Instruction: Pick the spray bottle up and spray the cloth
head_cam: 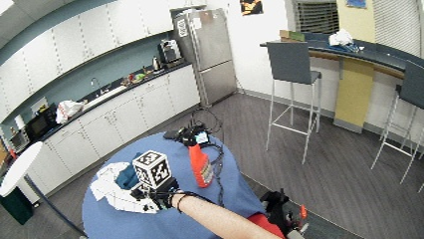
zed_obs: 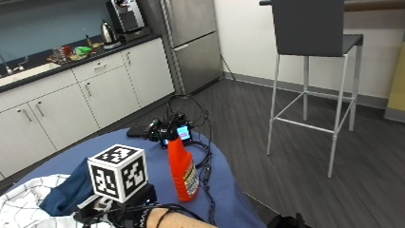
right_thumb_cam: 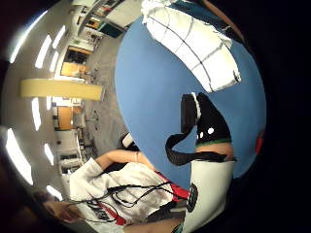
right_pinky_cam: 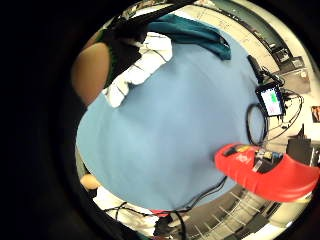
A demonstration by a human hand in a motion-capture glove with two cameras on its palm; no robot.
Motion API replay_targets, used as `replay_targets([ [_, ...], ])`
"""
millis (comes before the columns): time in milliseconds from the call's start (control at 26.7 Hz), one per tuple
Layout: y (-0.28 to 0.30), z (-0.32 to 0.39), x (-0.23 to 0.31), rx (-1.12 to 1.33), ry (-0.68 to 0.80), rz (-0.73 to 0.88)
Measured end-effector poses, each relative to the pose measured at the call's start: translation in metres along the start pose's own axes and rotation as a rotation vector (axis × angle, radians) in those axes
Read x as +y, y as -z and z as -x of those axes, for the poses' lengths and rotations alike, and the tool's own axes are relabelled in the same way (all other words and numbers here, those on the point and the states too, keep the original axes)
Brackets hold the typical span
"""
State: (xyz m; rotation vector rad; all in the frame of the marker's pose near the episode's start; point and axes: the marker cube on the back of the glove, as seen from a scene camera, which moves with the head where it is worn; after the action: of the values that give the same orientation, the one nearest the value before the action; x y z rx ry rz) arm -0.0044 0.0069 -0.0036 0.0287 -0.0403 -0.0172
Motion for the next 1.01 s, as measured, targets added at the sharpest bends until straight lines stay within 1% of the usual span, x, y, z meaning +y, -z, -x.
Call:
replay_targets([
  [112,0.009,0.006,0.014,-0.052,0.021,-0.059],
  [225,0.026,0.01,0.039,-0.11,0.032,-0.192],
  [375,0.054,-0.011,0.088,-0.192,0.016,-0.471],
  [525,0.076,-0.044,0.141,-0.287,-0.064,-0.738],
  [637,0.082,-0.074,0.175,-0.364,-0.199,-0.866],
  [750,0.076,-0.118,0.207,-0.444,-0.427,-0.949],
  [862,0.06,-0.164,0.232,-0.568,-0.62,-0.999],
  [1012,0.024,-0.212,0.249,-0.693,-0.781,-1.005],
])
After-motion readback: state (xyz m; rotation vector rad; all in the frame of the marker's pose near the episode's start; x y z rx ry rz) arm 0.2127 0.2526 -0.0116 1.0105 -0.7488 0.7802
